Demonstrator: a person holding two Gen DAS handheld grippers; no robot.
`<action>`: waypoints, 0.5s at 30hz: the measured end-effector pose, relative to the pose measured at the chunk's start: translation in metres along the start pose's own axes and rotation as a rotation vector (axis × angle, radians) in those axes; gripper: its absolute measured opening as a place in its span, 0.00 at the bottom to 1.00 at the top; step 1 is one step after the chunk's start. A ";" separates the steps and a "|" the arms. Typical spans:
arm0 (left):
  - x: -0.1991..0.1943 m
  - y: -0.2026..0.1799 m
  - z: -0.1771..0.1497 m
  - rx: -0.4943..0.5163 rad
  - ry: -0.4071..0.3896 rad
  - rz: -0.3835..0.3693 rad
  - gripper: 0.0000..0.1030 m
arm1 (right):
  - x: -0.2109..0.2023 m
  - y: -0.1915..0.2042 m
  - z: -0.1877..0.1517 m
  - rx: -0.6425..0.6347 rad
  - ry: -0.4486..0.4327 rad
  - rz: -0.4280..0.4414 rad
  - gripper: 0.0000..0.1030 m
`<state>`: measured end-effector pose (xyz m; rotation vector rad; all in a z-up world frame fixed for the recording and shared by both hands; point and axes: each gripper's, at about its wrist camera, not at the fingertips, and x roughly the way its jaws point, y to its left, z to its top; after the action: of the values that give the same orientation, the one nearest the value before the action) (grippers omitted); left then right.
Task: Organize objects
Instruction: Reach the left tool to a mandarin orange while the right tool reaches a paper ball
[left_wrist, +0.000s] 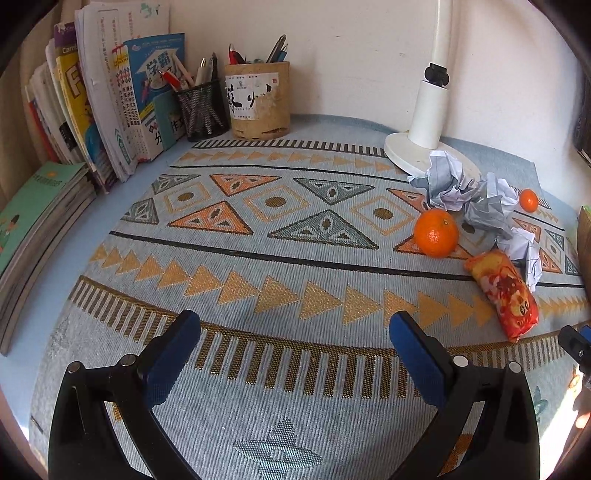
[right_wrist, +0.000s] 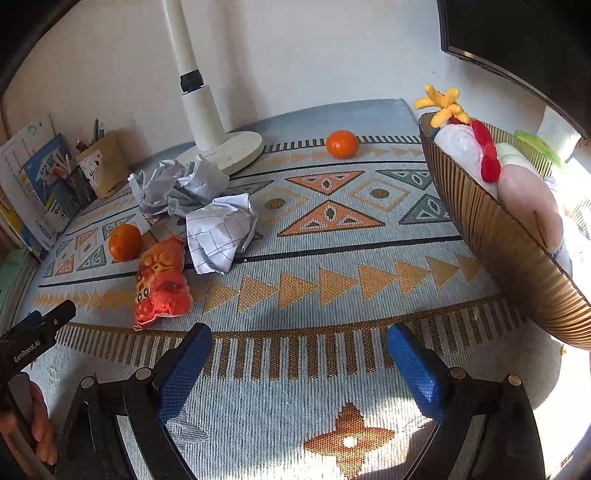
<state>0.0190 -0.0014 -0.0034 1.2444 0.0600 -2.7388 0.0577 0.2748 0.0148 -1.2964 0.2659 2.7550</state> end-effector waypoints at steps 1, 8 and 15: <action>0.000 0.000 0.000 0.000 0.002 0.000 0.99 | 0.001 0.000 0.000 0.001 0.003 0.001 0.93; 0.001 -0.009 0.000 0.035 0.020 0.009 0.99 | 0.002 -0.001 0.000 0.009 0.015 0.004 0.93; 0.004 -0.011 0.002 0.056 0.026 0.019 0.99 | 0.004 -0.001 0.000 0.008 0.022 0.005 0.93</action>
<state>0.0136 0.0090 -0.0056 1.2878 -0.0254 -2.7265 0.0552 0.2757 0.0118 -1.3273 0.2814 2.7424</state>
